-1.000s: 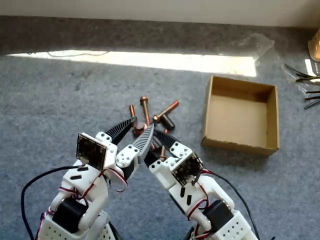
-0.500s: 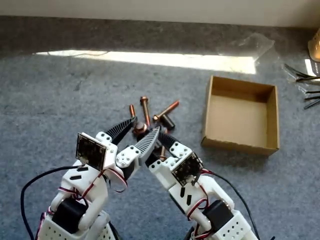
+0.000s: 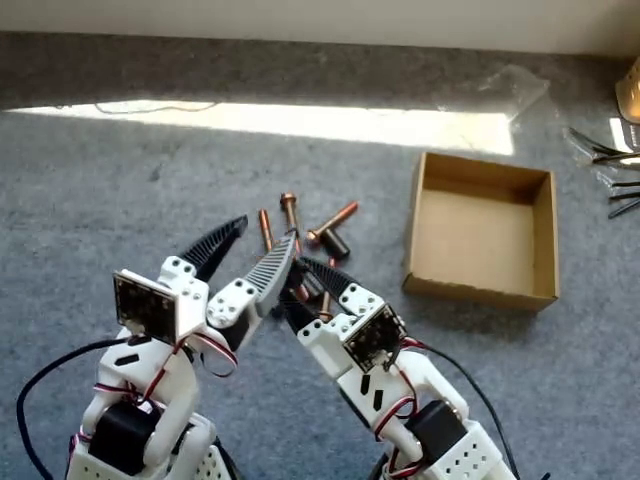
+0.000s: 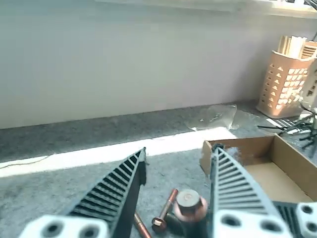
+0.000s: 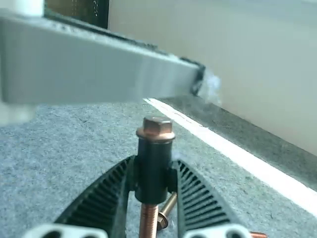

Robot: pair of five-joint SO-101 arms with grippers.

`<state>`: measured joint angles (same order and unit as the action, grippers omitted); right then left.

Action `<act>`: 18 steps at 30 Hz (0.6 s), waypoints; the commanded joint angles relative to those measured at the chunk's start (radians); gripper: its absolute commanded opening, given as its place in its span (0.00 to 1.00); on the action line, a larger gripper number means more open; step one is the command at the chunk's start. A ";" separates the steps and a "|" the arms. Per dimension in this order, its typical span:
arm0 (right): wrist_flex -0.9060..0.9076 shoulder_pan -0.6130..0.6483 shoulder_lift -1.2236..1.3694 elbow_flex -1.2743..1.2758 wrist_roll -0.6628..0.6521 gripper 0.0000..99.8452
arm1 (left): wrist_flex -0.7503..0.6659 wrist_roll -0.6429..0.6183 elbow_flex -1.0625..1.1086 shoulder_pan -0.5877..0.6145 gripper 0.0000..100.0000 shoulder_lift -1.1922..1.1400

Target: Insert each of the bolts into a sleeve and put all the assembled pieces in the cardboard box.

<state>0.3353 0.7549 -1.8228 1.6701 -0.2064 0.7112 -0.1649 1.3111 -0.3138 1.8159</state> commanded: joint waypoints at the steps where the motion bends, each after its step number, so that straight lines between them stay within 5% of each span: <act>1: -0.002 -0.001 -0.015 0.143 -0.012 0.01 | -0.006 -0.003 -0.062 0.058 0.21 0.013; 18: 0.030 -0.084 -0.015 0.143 -0.012 0.01 | -0.005 0.000 -0.005 0.283 0.01 0.013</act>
<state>0.3705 0.7089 -1.8228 1.6701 -0.2064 0.7112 -0.1649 1.3019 -0.0637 1.8236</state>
